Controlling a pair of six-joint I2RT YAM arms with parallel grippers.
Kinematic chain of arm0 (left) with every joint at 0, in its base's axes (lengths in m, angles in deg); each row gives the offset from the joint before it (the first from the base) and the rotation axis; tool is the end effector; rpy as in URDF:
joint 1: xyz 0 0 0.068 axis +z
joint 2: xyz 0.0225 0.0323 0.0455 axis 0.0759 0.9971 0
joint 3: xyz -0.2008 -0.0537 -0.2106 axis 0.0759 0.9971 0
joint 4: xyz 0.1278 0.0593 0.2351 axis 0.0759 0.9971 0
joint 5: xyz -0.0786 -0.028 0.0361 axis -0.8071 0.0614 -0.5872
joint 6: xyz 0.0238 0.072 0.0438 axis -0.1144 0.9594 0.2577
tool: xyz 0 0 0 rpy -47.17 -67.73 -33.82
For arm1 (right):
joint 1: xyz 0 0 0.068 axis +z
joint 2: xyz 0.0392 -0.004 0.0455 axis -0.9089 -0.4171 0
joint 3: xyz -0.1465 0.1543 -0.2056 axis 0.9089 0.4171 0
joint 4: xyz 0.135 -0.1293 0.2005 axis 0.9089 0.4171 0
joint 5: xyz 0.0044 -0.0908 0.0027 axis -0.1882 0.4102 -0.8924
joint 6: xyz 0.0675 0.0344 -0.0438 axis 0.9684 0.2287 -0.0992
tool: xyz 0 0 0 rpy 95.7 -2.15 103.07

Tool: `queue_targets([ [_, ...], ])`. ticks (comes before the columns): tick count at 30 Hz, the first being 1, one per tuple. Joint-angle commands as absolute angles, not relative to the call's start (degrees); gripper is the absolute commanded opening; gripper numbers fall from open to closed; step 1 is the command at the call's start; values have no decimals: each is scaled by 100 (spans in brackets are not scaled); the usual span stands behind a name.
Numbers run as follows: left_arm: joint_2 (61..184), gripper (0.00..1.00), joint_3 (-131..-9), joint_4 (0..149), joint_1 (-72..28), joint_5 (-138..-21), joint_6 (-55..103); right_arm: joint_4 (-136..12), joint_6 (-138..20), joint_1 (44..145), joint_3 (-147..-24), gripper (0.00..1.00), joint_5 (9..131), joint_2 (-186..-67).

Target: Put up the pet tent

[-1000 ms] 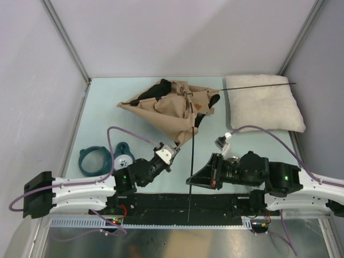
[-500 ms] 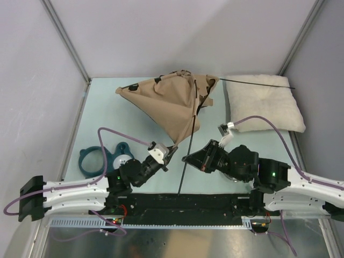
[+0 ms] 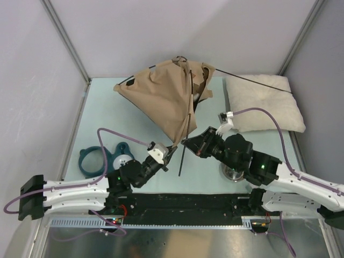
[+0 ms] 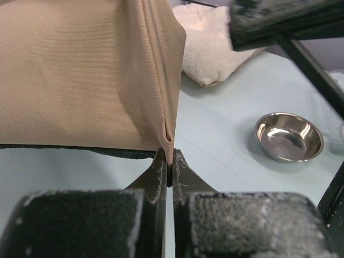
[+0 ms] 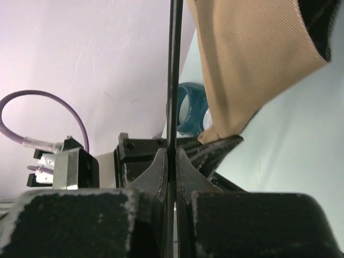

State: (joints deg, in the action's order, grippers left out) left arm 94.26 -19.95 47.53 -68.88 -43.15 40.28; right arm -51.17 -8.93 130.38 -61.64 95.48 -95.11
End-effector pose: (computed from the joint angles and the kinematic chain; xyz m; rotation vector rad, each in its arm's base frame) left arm 0.1005 -0.2059 0.2802 0.6171 1.4072 -0.5922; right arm 0.1209 0.2025 0.3803 0.1241 1.9011 1.2604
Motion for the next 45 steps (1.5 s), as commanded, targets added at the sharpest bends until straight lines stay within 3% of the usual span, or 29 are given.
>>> queue_targets([
  [1, 9627, 0, -1974, 5114, -7253, -4913, 3768, -6521, -1153, 12719, -6276, 0, 10880, -9798],
  [45, 9443, 0, -1723, 5428, -7920, -4407, 3446, -7301, -1702, 11831, -6931, 0, 11511, -10693],
])
